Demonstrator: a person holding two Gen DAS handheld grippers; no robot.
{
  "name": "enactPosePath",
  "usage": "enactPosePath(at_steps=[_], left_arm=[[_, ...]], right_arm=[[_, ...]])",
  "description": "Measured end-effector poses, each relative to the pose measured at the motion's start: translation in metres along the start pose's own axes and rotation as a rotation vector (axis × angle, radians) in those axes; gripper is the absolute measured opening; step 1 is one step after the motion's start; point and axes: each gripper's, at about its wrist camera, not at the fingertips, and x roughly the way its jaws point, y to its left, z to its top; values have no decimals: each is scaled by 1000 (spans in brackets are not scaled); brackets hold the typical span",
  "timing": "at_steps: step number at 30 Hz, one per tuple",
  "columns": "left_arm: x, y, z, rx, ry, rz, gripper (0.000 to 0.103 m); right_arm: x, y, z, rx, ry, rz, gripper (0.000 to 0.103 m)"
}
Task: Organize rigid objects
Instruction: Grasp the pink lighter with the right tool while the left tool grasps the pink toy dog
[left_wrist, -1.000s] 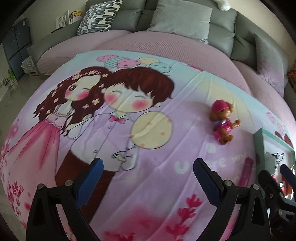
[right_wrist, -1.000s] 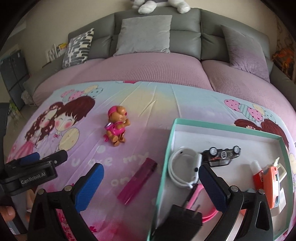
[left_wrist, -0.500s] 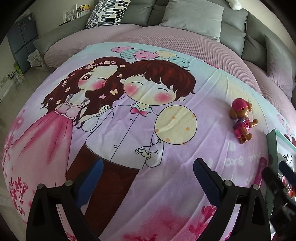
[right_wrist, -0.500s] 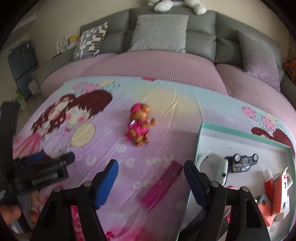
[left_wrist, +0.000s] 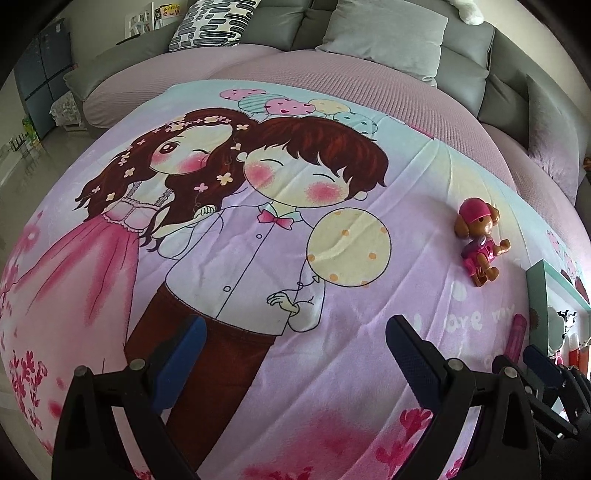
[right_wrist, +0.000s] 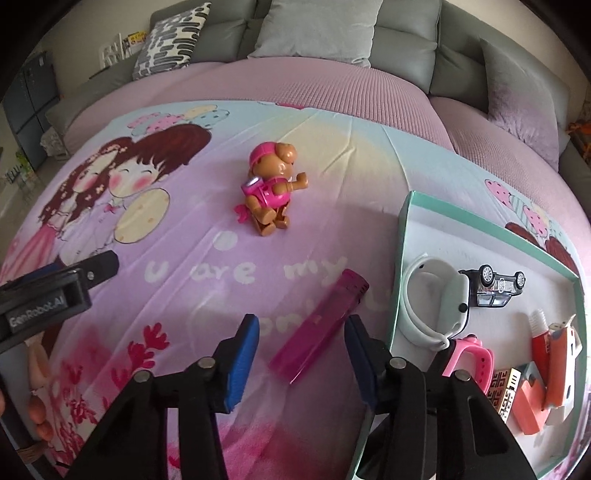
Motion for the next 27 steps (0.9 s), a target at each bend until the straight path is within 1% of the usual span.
enactPosePath(at_steps=[2,9,14,15,17,20,22,24,27], left_arm=[[0,-1,1,-4,-1,-20,98],[-3,-12,6,9,-30,-83,98],[-5,-24,13,-8,-68,-154,98],[-6,-27,14,-14,-78,-167,98],[-6,-32,17,-18,-86,-179,102],[-6,-43,23,-8,-81,-198,102],[-6,-53,27,23,-72,-214,102],[-3,-63,31,67,-37,-212,102],[-4,-74,40,84,-37,-211,102]], right_arm=[[2,0,1,11,3,-2,36],[13,-3,3,32,9,-1,30],[17,-8,11,46,-3,1,23],[19,-9,12,45,-4,-1,23],[21,-11,14,57,-8,6,22],[21,-16,18,84,-28,28,22],[19,-20,19,101,-41,43,22],[15,-26,20,119,-59,57,22],[4,-37,23,155,-99,61,22]])
